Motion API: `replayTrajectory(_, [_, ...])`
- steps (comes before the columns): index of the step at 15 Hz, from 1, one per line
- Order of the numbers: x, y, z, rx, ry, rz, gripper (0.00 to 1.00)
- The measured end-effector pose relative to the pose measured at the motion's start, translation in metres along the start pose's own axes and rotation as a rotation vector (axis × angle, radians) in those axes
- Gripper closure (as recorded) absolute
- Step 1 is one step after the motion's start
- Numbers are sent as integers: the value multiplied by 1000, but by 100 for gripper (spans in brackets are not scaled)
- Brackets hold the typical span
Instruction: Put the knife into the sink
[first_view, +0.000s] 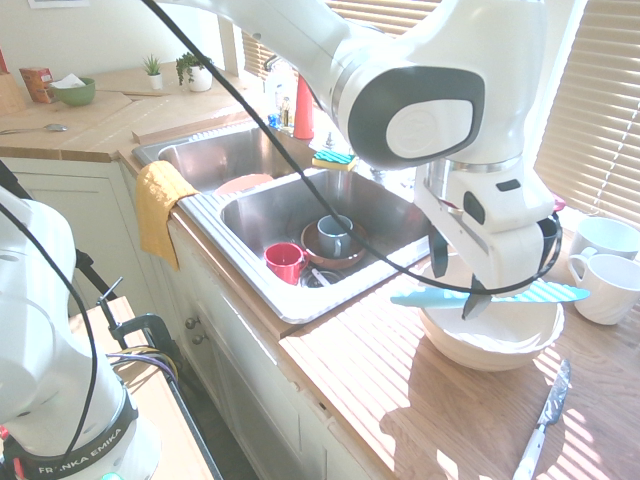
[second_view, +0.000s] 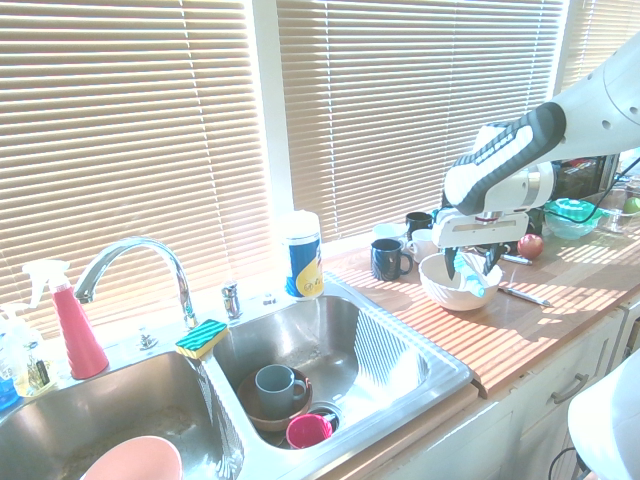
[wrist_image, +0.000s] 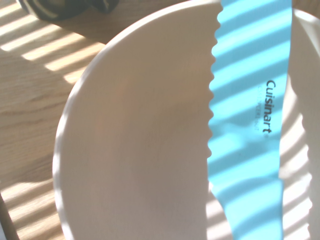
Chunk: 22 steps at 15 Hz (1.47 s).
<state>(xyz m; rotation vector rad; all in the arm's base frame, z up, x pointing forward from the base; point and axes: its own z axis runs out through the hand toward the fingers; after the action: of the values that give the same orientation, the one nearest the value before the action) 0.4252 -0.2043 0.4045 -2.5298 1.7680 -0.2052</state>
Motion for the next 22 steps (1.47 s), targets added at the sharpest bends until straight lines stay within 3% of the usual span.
replayTrajectory(18, [8, -7, 10, -18, -19, 11, 100])
replayTrajectory(22, [0, -12, -39, 40, 16, -22, 100])
